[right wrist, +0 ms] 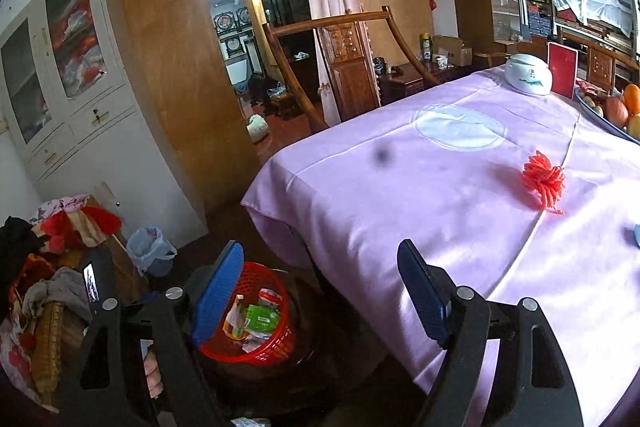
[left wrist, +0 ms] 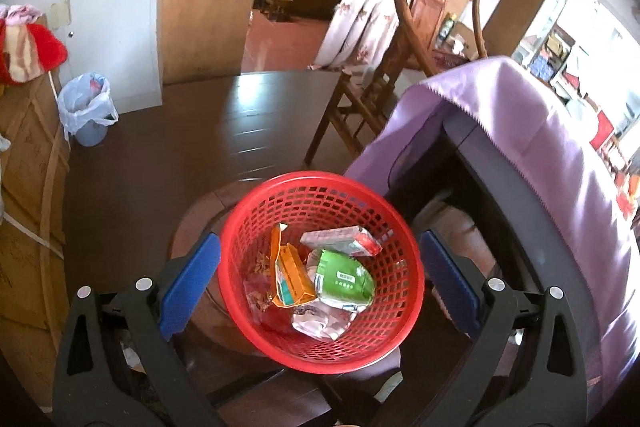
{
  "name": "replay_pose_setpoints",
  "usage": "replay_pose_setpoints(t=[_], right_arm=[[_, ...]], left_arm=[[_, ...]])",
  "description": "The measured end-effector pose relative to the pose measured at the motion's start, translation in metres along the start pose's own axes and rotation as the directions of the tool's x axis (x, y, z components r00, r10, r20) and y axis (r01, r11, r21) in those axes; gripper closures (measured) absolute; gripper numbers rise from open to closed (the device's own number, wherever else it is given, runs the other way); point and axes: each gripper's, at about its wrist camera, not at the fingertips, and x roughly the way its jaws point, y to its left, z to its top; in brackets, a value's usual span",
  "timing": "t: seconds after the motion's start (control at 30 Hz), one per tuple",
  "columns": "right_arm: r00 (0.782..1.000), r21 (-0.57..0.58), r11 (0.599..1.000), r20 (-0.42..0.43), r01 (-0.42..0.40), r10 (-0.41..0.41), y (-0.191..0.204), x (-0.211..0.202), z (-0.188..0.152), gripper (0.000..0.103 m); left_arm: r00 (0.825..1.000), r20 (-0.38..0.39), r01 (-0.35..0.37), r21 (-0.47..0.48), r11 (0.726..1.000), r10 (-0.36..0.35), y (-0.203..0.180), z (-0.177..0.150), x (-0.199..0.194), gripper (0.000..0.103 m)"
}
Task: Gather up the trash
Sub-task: 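Bring both grippers back over the table toward the remaining items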
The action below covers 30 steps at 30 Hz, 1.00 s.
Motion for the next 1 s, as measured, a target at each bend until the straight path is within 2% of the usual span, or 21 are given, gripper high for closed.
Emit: replay_pose_setpoints(t=[0.17,0.3,0.47,0.63,0.83,1.0], right_arm=[[1.000,0.041,0.999,0.001,0.023,-0.023,-0.007,-0.003,-0.004,0.025],[1.000,0.072,0.997,0.024,0.016,-0.017,-0.011,-0.025,-0.016,0.025],[0.995,0.067,0.997,0.093,0.022,-0.028,-0.015,-0.066,-0.035,0.022],[0.992,0.072,0.997,0.119,0.030,-0.039,-0.021,-0.095,-0.052,0.021],[0.990,0.071,0.996,0.125,0.062,-0.070,-0.025,-0.116,-0.062,0.020],[0.989,0.092,0.993,0.121,0.076,-0.087,-0.031,-0.111,-0.064,0.019]], left_arm=[[1.000,-0.018,0.021,0.014,1.000,-0.020,-0.003,-0.003,0.001,0.007],[0.998,-0.028,0.062,-0.013,0.998,-0.062,-0.004,-0.004,-0.005,0.007],[0.992,0.016,0.129,-0.033,0.991,-0.128,-0.010,-0.001,-0.028,0.007],[0.989,0.070,0.126,0.024,0.992,-0.128,-0.030,-0.003,-0.049,0.007],[0.988,0.068,0.132,0.083,0.988,-0.138,-0.048,-0.009,-0.053,0.007],[0.990,0.056,0.123,0.072,0.990,-0.127,-0.043,-0.010,-0.045,0.007]])
